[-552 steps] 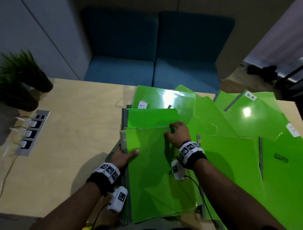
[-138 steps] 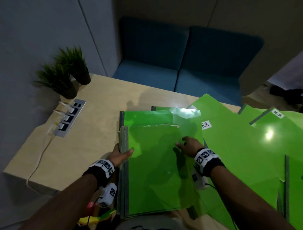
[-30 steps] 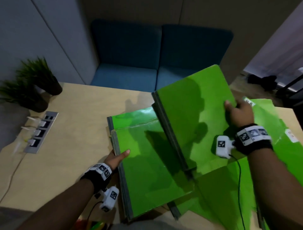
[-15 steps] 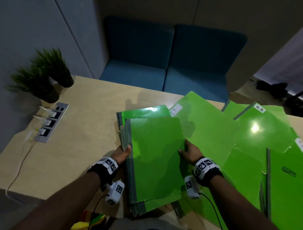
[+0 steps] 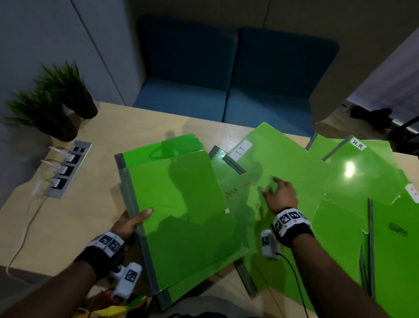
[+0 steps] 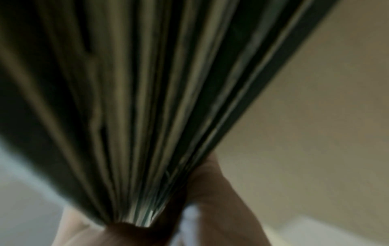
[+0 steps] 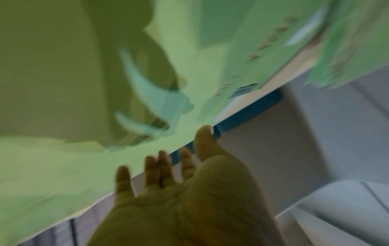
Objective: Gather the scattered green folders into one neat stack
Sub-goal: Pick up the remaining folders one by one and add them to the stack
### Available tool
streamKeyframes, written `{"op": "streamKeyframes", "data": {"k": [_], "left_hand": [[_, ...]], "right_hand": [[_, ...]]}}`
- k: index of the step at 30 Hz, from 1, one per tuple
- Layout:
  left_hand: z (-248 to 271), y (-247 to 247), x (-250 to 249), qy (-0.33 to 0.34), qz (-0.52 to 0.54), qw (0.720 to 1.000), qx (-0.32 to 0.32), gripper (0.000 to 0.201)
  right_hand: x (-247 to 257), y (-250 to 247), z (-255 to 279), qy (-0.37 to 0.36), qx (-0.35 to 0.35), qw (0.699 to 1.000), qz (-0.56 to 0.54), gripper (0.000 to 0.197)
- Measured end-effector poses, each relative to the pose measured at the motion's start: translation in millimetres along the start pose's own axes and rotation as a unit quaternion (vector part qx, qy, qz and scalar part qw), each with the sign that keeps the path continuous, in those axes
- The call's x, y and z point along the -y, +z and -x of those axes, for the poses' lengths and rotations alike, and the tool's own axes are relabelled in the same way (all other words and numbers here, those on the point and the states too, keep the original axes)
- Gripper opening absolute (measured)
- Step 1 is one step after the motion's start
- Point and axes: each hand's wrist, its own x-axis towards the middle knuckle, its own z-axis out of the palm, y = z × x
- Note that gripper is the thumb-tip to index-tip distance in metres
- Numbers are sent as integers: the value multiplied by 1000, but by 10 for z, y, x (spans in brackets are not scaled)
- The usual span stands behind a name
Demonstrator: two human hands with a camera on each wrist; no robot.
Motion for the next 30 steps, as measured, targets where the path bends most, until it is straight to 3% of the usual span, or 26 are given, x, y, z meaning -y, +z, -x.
{"op": "streamKeyframes", "data": {"k": [2, 3, 6, 9, 12, 16, 19, 24, 27, 30], "left_hand": [[-14, -260, -15, -2, -6, 1000, -25, 72], [-29, -367, 0, -7, -21, 999, -41, 79], [-53, -556, 48, -25, -28, 999, -39, 120], [-28, -574, 57, -59, -32, 996, -51, 103], [-71, -579, 125, -50, -15, 997, -59, 115], [-211, -693, 240, -71, -16, 996, -58, 112], [-197, -681, 247, -58, -16, 996, -59, 124], [-193, -669, 257, -51, -4, 998, -43, 110], [-246, -570, 164, -46, 16, 999, -19, 97], [-105, -196, -80, -4, 22, 1000, 1, 55]], "right_hand": [[-166, -52, -40, 110, -5, 993, 39, 85], [-240, -32, -43, 130, 8, 990, 46, 92], [-370, 91, -23, 90, 20, 990, 112, 94], [-339, 144, -51, 60, 10, 989, 134, 79], [-262, 156, -57, 95, 2, 989, 117, 77], [-224, 24, -125, 131, 38, 990, 21, 72], [-147, -204, -120, 70, 56, 995, 37, 60], [170, -1100, -345, -62, -70, 996, 8, 52], [286, -1467, -818, -65, -45, 993, 85, 47], [293, -1435, -1279, -20, -13, 993, 114, 50]]}}
